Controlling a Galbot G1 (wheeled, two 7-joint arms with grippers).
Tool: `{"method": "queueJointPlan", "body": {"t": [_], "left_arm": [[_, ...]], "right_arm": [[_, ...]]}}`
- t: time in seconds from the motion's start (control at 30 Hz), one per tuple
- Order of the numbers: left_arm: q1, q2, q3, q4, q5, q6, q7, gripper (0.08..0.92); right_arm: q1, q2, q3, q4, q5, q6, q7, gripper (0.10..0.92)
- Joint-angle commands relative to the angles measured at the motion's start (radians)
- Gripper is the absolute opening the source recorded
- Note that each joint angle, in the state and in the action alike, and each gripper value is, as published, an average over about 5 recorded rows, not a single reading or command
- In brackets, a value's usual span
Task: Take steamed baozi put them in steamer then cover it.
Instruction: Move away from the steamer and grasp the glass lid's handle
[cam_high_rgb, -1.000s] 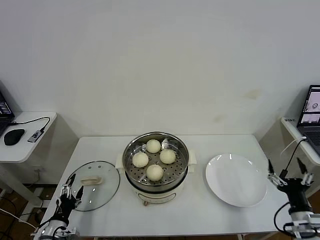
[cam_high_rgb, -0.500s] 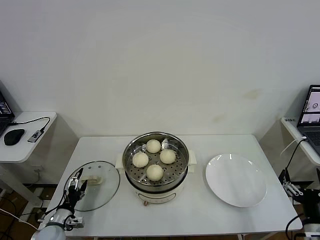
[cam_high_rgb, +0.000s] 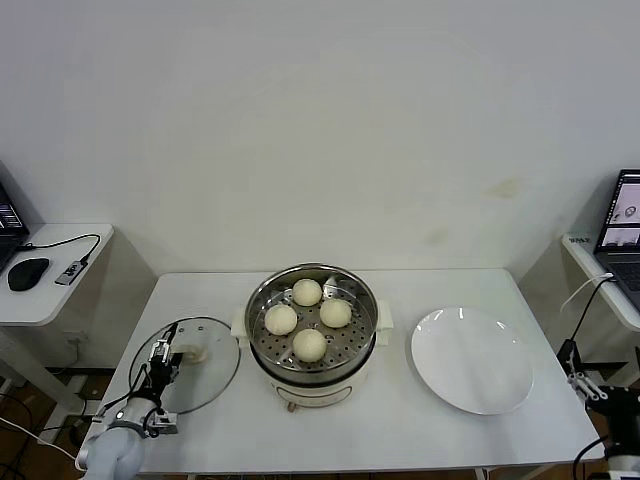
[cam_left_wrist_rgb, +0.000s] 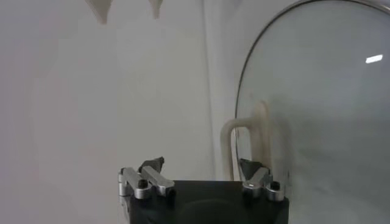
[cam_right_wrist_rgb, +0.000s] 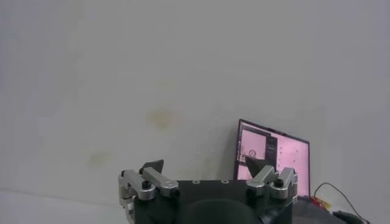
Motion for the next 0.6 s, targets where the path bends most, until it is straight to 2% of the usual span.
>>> {"method": "queueJointPlan", "body": {"t": [0.03,0.33,0.6], "left_arm": [[-0.051,0.005,0.018,0.055,0.011,-0.004,0.008,0.757],[-0.062,0.011,0.023,0.074,0.002,-0.008,0.023,0.497],[-0.077,-0.002,0.023,0.137,-0.026,-0.023,-0.008,0.263]], "right_arm": [[-0.004,0.007,-0.001,-0.018,-0.01,0.005,-0.001,0.823],[-0.006,0.016,-0.025,-0.021,-0.028,0.008,-0.003,0.823],[-0.014,0.021,-0.034,-0.018,-0.04,0.014,-0.006,0.823]]}}
